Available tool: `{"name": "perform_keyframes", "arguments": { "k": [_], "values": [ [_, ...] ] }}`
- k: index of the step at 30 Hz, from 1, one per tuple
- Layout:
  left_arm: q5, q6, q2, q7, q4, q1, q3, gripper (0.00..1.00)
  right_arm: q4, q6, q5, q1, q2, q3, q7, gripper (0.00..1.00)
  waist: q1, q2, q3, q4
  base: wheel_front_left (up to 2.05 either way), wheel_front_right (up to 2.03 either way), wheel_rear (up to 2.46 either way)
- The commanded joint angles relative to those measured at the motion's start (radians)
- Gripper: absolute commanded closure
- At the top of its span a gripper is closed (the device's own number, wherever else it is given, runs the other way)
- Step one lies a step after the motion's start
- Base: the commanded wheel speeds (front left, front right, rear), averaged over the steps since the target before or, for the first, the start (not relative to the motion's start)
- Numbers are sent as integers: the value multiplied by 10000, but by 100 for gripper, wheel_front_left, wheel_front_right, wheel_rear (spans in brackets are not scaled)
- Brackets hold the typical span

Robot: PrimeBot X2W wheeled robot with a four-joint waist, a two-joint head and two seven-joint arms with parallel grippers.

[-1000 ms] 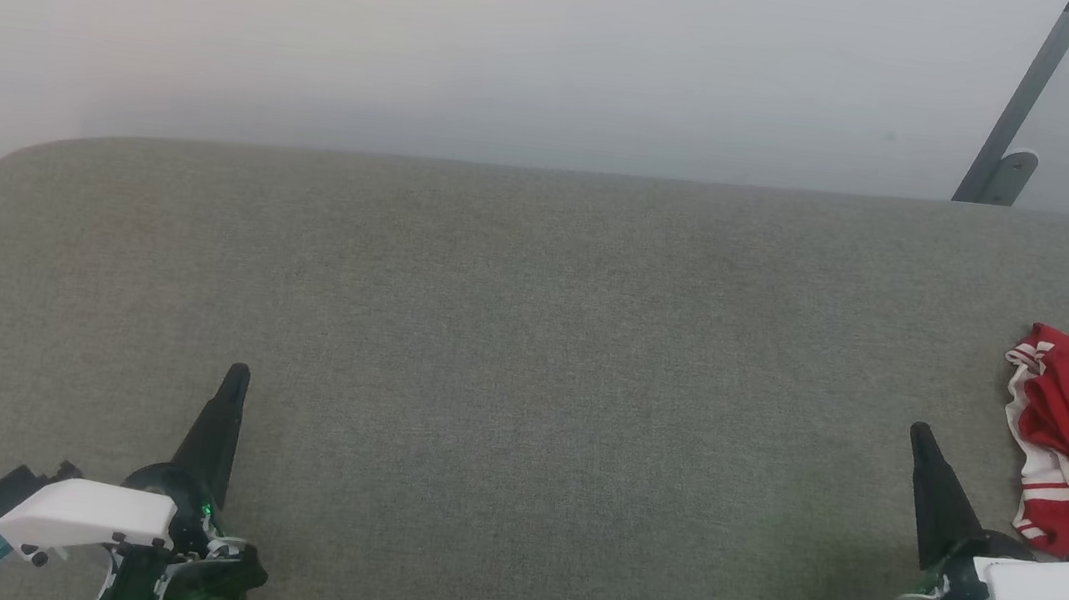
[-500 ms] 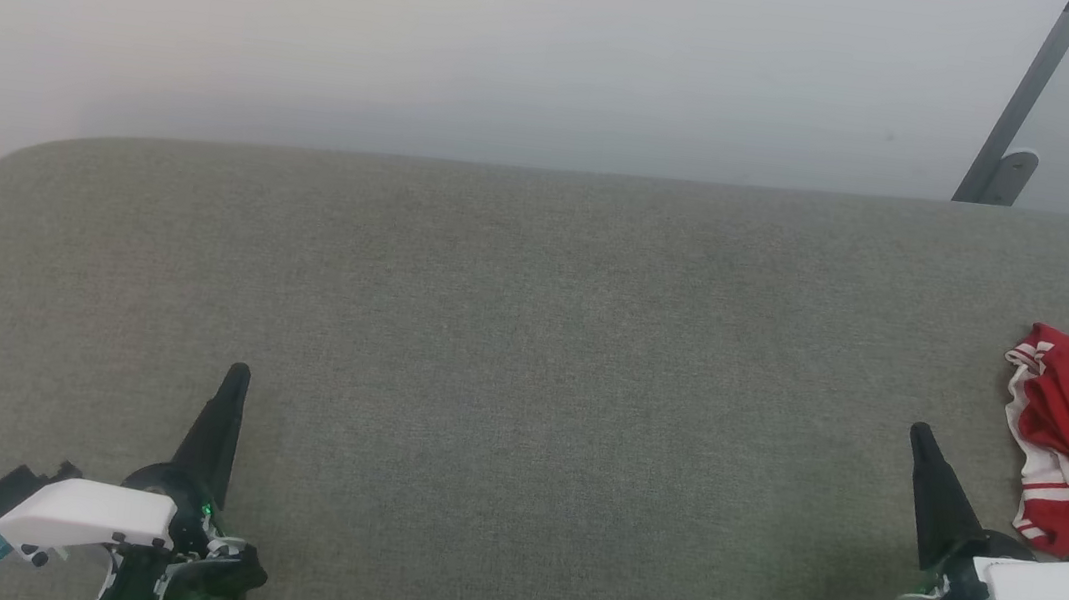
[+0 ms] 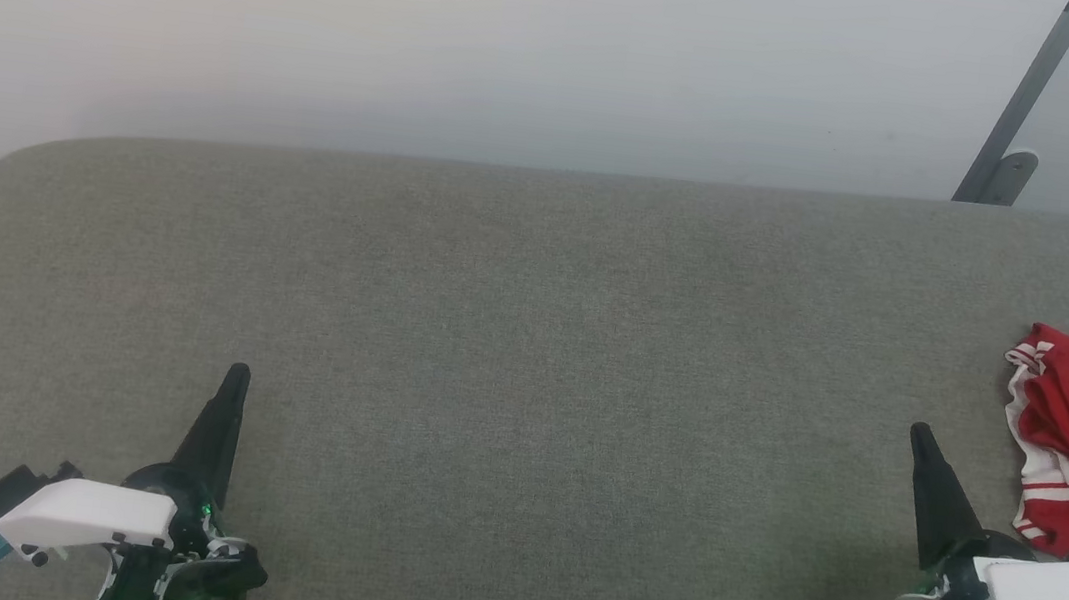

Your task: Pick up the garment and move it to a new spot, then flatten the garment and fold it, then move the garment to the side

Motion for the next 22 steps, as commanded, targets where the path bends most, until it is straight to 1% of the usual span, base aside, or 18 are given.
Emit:
{"name": "perform_keyframes", "arguments": {
  "k": [1,22],
  "values": [
    [-34,-29,-25,27,-6,-102,16,100,-36,0,42,-57,38,-11,25,100,-1,0,0,0,0,0,0],
    [-35,-29,-25,25,-6,-102,15,100,-36,0,42,-57,38,-13,24,100,-1,0,0,0,0,0,0]
  ]
}}
